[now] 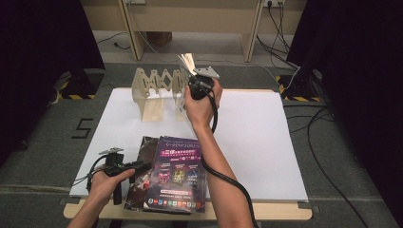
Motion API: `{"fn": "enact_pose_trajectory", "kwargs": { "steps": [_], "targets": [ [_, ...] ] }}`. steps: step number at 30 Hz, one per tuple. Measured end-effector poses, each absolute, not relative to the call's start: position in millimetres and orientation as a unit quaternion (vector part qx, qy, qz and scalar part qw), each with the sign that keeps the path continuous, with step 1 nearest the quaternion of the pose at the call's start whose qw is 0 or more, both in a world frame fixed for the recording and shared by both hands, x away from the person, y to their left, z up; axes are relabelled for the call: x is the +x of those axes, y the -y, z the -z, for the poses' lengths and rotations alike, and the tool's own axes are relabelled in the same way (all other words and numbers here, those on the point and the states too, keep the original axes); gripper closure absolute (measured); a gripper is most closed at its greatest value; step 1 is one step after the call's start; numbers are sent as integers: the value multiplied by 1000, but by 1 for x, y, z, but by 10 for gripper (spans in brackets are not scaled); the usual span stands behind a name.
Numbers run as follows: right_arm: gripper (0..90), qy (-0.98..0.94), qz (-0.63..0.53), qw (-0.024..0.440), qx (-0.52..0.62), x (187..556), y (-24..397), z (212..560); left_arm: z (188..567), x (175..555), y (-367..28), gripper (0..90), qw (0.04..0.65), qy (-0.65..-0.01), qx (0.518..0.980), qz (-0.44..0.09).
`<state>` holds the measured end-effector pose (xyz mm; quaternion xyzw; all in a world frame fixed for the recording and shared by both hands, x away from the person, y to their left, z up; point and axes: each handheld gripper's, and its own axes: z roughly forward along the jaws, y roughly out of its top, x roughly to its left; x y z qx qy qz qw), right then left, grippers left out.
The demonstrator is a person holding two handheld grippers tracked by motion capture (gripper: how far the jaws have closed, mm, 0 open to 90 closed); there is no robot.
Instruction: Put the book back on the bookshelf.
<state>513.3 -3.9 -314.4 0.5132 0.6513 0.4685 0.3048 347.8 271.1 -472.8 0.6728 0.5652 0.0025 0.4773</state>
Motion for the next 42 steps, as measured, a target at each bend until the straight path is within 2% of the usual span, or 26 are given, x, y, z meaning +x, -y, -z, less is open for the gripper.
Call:
{"fn": "enact_pose_trajectory", "kwargs": {
  "steps": [12, 20, 23, 27, 35, 42],
  "targets": [
    [626, -670, -455, 263, 524, 527, 8, 302, 470, 348, -273, 441, 480, -565, 671, -5],
    [658, -682, -438, 257, 527, 532, 9, 302, 471, 348, -273, 441, 477, -566, 672, -7],
    [676, -692, -422, 242, 534, 537, 8, 303, 471, 349, -272, 441, 477, -565, 674, -4],
    [734, -698, -405, 250, 535, 541, 5, 301, 472, 349, -273, 442, 474, -566, 674, -4],
    [743, -687, -417, 260, 535, 536, 1, 300, 473, 350, -273, 441, 478, -566, 672, -3],
    [744, -671, -436, 293, 524, 535, -5, 297, 472, 349, -274, 442, 478, -566, 672, -5]
  ]
}}
